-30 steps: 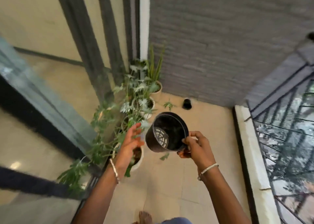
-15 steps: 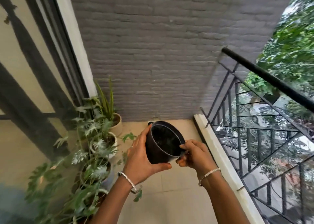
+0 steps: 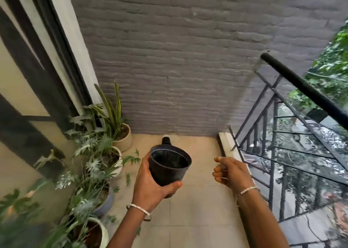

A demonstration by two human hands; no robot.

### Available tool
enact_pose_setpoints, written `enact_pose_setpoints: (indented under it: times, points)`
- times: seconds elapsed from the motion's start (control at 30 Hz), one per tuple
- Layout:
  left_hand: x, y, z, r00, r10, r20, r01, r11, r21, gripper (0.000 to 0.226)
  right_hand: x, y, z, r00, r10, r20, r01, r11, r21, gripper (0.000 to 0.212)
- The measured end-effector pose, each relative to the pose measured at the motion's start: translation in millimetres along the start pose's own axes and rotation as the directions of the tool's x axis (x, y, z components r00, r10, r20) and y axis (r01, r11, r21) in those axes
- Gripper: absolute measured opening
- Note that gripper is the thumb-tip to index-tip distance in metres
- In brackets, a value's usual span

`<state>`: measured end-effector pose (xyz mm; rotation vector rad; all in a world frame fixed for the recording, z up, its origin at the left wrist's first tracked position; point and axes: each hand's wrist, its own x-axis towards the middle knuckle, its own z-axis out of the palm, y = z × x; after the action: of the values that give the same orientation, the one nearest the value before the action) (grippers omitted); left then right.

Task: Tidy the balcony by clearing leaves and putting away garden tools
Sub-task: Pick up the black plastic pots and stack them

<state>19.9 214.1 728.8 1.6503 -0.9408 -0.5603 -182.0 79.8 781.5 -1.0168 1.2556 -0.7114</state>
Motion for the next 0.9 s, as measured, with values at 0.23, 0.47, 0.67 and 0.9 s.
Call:
enact_pose_setpoints:
  times: [0.23,0.47,0.67,0.9]
  points:
    - [63.3,-40.4,4.5,0.980,-0.181,-0.080,0.184,0.983,0.026,0.103,103.2,3.8,28.0,0.996,0.074,0.044,-0.072,0.996,-0.053,0.014]
    - [180.0,-80.5,21.3,0.957,-0.256,-0.133,0.261,0.965,0.020,0.101,235.7,-12.9,77.0,0.988,0.137,0.076,-0.119,0.972,-0.203,0.014]
    - [285.2,-108.1,36.3,0.928,-0.328,-0.178,0.337,0.941,0.019,0.092,355.4,-23.6,123.4,0.989,0.108,0.099,-0.050,0.882,-0.468,0.012]
    - [367.5,-137.7,65.3,0.898,-0.398,-0.185,0.414,0.909,0.053,0.106,462.2,-15.8,162.7,0.974,0.104,0.200,0.046,0.776,-0.629,0.009]
